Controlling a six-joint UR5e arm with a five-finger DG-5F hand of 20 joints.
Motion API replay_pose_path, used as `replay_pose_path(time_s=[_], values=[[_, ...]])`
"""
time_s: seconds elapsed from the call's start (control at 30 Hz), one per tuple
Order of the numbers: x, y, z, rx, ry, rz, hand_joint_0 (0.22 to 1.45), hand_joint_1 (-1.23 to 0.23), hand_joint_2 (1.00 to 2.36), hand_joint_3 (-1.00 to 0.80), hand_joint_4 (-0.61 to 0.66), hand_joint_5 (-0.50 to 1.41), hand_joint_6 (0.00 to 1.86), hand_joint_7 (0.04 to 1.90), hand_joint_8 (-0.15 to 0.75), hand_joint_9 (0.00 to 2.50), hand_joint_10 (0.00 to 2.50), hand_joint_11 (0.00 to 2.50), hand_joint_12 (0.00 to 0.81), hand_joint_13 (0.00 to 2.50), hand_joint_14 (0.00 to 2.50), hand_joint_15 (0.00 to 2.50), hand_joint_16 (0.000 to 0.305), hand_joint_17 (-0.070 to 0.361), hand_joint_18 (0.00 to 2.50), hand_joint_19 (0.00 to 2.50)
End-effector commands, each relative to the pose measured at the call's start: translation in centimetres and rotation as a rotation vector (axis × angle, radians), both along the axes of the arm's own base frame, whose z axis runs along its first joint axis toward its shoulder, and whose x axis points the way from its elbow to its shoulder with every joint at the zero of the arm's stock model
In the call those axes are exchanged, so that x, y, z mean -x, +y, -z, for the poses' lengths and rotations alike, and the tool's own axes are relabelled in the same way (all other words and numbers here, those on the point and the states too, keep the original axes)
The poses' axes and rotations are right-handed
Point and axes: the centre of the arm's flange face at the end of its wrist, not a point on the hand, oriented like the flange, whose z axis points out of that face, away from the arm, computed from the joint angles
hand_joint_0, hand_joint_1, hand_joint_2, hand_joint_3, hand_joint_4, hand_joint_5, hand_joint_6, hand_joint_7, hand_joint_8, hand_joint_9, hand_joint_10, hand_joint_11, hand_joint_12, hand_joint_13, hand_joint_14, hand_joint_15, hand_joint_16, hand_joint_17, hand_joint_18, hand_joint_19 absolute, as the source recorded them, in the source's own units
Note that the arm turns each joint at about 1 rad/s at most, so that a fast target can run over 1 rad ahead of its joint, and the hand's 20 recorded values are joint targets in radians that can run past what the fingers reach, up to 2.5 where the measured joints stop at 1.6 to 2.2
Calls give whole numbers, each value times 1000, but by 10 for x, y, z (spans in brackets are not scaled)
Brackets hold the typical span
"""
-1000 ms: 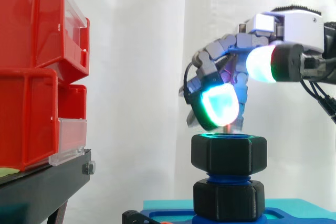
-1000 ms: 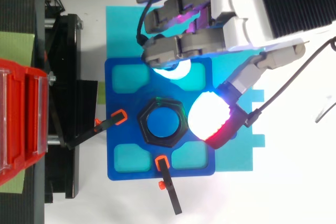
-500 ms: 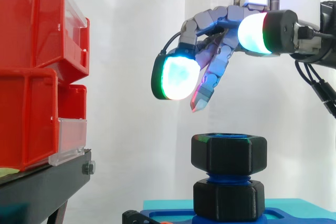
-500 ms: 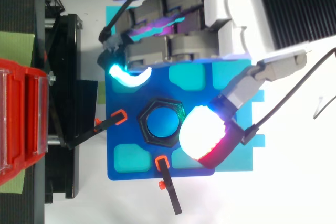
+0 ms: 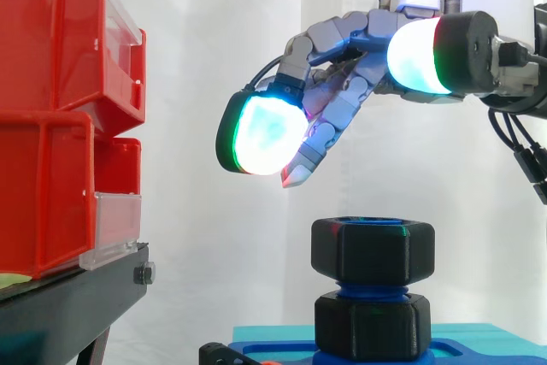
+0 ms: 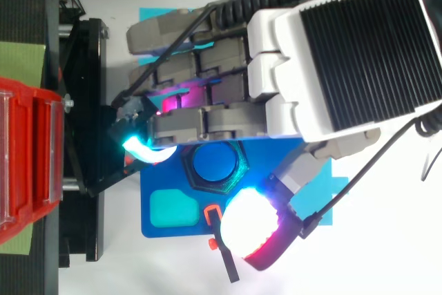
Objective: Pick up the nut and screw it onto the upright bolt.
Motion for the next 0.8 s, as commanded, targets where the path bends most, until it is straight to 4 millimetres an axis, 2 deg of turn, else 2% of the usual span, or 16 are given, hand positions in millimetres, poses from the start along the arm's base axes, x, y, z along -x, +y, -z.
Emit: replay_pose_path(time_s=[0.0,0.5,0.6,0.77], values=[[5,8,19,-10,31,-1,525,-172,1000,-500,233,-113,502,706,235,921,0,0,246,559,0,0,27,61,296,7],[2,23,23,-32,11,-1,525,-172,1000,-500,232,-115,502,715,234,872,0,0,256,523,0,0,28,63,243,0],[4,25,33,-35,22,13,525,-172,1000,-500,234,-115,502,720,233,868,0,0,257,516,0,0,28,63,239,0],[3,26,33,-39,6,18,525,-173,1000,-500,237,-116,502,724,233,856,0,0,260,514,0,0,29,64,232,0]])
